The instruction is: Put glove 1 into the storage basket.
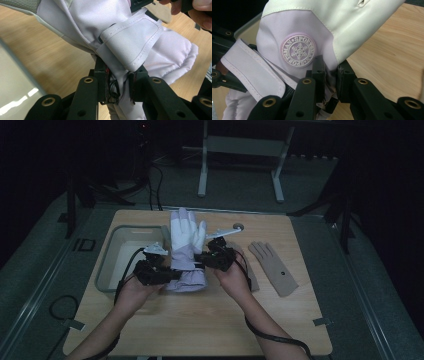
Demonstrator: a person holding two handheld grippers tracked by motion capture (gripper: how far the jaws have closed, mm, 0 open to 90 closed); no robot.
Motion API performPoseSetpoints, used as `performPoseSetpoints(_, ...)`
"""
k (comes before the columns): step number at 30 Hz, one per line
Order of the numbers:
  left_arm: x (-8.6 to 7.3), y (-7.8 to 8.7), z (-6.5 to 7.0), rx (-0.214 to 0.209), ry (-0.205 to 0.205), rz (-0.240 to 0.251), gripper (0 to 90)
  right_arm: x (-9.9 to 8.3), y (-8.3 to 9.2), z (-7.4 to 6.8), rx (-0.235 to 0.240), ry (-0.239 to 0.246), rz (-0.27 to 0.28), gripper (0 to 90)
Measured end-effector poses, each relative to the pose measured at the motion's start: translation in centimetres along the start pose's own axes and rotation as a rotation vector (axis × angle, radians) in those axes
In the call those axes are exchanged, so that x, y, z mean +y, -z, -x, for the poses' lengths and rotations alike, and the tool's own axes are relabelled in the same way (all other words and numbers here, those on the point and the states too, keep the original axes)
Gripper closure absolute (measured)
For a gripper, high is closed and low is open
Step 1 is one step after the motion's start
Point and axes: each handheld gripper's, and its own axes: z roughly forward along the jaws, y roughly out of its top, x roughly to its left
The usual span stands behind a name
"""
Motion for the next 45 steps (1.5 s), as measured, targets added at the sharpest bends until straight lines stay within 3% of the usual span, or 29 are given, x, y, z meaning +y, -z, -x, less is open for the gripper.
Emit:
performPoseSetpoints(20,-1.0,5.4,-4.2,0.051,0.024,-0.004,73.4,4.4,-3.8,-4.2,0.046,0.040,0.016,79.5)
performPoseSetpoints(31,-2.1,8.5,-7.5,0.081,0.012,-0.034,73.3,6.3,-6.9,-6.7,0.076,0.030,0.028,79.6)
performPoseSetpoints(37,-3.1,9.1,-9.4,0.089,0.050,-0.045,73.3,7.1,-9.3,-7.8,0.088,0.008,0.024,79.6)
performPoseSetpoints(45,-4.8,7.4,-12.3,0.059,0.083,-0.051,73.4,6.9,-12.8,-7.7,0.072,0.009,-0.017,79.6)
